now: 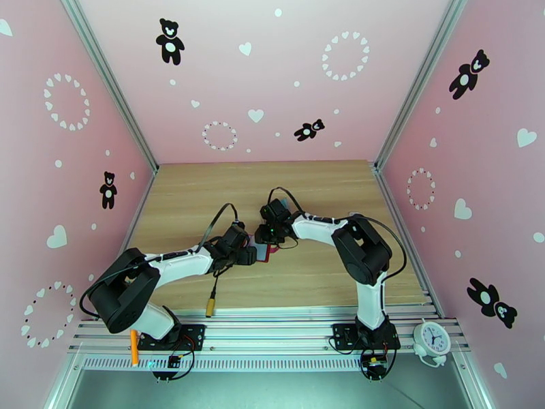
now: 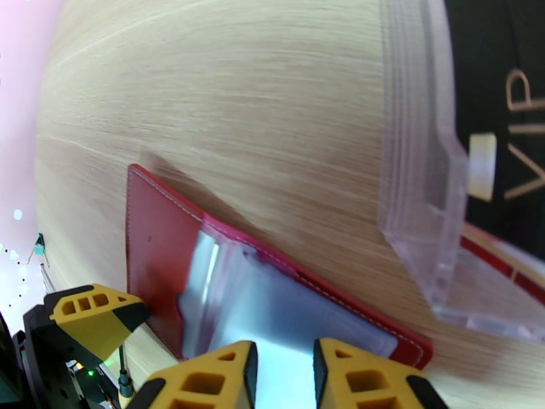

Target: Put the credit cards into the card holder

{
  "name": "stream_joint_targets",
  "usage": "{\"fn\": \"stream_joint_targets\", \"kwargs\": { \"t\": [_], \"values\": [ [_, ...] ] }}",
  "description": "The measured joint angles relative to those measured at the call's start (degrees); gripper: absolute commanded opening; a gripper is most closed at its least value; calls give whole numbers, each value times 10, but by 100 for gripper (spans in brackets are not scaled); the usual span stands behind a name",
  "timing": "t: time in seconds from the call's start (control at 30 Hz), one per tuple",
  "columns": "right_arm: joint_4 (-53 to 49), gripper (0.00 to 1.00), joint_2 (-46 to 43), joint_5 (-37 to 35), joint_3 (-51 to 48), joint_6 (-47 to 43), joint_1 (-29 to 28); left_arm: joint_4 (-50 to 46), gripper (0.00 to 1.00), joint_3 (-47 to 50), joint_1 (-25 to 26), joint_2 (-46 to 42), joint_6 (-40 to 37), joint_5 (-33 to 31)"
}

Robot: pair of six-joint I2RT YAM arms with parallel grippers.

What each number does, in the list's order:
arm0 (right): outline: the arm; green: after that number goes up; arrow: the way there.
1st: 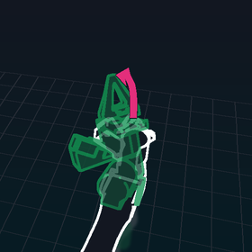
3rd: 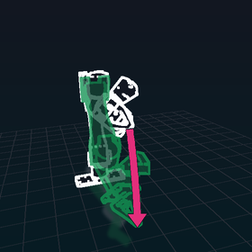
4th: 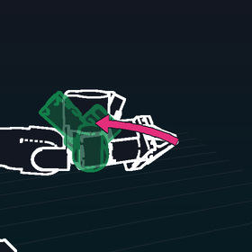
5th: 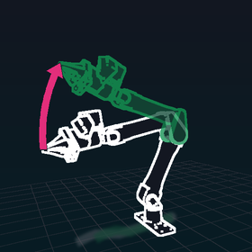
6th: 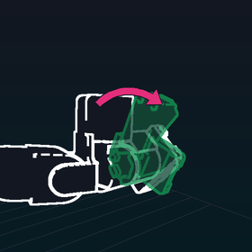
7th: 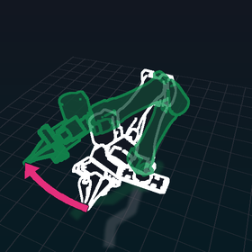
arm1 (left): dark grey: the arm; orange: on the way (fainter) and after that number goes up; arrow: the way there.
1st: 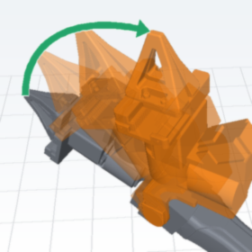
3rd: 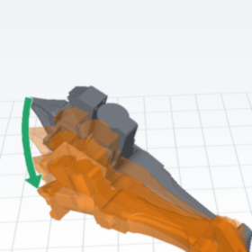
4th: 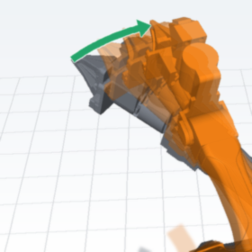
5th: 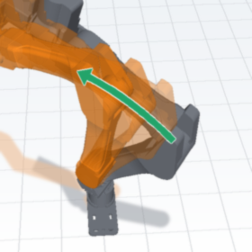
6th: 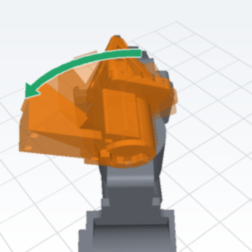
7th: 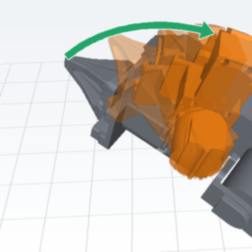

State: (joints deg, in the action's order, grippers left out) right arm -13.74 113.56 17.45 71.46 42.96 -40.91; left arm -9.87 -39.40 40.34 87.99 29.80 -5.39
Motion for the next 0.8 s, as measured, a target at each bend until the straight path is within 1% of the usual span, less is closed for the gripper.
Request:
{"fn": "stream_joint_targets", "kwargs": {
  "t": [0.2, 0.4, 0.8],
  "values": [
    [-3, 29, 1, 1, 5, 0, -4, 0, 87, -2, 0, 0, 0, 7],
    [4, 29, 17, 19, 15, 6, -15, 0, 88, -9, 0, 6, -1, 10],
    [37, 30, 22, 47, 15, 24, -15, -2, 88, -12, 0, 10, -2, 10]
  ]
}}
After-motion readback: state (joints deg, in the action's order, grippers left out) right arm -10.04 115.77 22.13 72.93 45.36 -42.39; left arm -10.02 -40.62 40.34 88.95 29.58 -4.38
